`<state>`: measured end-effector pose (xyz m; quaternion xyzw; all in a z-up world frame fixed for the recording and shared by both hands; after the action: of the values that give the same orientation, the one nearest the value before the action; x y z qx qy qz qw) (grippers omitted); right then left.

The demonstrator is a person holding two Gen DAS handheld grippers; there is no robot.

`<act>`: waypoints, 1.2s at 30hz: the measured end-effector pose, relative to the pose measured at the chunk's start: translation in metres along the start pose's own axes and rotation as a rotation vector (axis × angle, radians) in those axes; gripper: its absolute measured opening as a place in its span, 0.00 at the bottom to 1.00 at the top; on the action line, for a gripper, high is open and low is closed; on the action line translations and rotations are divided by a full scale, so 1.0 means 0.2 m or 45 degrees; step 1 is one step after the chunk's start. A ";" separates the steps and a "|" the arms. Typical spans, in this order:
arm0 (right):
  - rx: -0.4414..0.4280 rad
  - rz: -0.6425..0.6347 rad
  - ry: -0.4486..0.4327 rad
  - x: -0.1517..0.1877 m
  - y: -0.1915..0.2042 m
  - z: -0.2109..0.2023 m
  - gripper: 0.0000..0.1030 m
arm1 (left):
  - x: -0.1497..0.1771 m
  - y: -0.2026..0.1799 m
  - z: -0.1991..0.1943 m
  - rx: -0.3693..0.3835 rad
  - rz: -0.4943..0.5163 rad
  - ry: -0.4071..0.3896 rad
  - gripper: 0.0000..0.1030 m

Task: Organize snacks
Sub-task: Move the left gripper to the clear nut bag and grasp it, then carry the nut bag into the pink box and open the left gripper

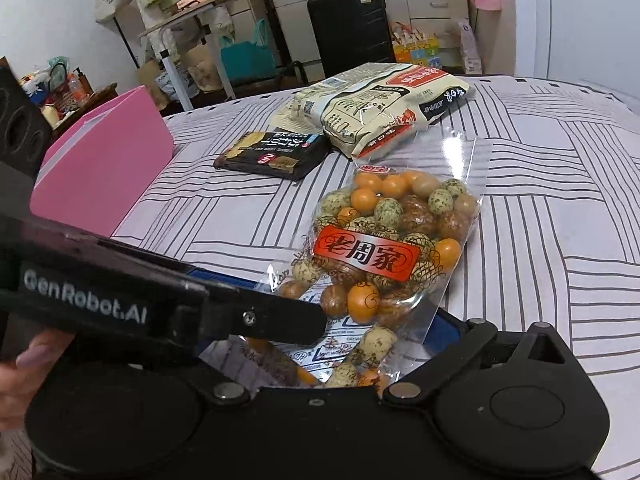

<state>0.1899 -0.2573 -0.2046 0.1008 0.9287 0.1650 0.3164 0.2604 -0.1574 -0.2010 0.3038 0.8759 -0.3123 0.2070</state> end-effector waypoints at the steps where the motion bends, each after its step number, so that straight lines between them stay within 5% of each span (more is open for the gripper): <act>1: 0.001 -0.002 0.003 0.01 0.00 -0.01 0.97 | 0.00 0.00 0.00 0.009 -0.001 0.007 0.39; 22: -0.173 0.081 0.031 0.14 0.13 -0.20 0.89 | 0.04 -0.21 -0.19 -0.150 0.077 0.211 0.44; 36: -0.239 -0.030 0.017 0.21 0.46 -0.44 0.87 | 0.20 -0.32 -0.62 -0.236 0.044 0.149 0.44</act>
<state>0.1093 -0.1814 -0.1277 0.0586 0.9124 0.2482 0.3202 0.1677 -0.0977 -0.1070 0.3162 0.9063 -0.2082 0.1879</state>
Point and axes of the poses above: each gripper's, at about its wrist camera, not at the fingertips, and z roughly the way its jaws point, y to its left, x to its underside, the point moved 2 cm from there along z, roughly the way its jaws point, and after that the axes turned 13 degrees about z, right-handed, at the moved point
